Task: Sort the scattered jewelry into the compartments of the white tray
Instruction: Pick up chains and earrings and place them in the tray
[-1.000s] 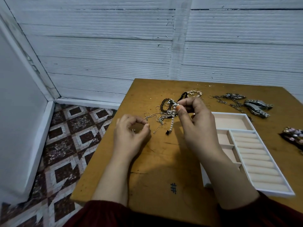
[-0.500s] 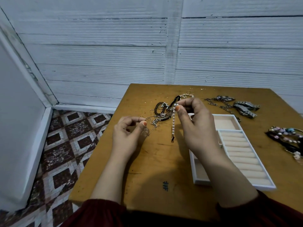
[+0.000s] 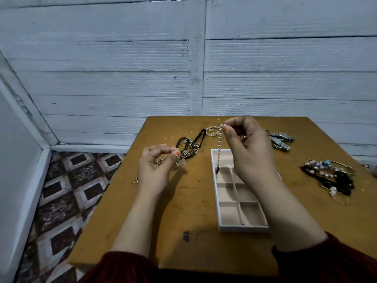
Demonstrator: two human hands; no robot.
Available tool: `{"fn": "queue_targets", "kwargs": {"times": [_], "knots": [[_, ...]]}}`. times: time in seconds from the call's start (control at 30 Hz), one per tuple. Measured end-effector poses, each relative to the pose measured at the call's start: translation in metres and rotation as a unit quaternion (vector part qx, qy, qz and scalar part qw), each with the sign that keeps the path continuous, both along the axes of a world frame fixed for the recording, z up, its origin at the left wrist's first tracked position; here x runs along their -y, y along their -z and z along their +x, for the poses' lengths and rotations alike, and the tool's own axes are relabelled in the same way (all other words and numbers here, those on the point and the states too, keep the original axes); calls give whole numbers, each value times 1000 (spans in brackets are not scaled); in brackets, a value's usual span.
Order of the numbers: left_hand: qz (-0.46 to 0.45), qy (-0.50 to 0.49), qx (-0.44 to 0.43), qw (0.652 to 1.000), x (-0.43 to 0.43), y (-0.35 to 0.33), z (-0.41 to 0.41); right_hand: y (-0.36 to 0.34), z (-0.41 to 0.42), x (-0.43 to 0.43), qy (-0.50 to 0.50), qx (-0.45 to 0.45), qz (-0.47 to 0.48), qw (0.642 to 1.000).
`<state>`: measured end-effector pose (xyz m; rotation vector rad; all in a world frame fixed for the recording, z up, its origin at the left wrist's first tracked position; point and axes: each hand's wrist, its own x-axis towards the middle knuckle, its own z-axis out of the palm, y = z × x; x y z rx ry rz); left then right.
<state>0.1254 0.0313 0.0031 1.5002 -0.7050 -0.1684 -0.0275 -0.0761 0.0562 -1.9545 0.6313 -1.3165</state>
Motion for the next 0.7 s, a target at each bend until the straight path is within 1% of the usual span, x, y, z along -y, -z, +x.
{"fn": "queue_targets", "kwargs": {"times": [0.23,0.47,0.7], "knots": [[-27,19,5,999,15,-11,-15,-5,-16,8,10,-3,-10,1000],[-50,45,14,998,37,-16,-36,-8,-35,16,21,16,-27,999],[-63,48,-30,996,50,-10,-51,-10,-43,16,24,17,-29,999]]}}
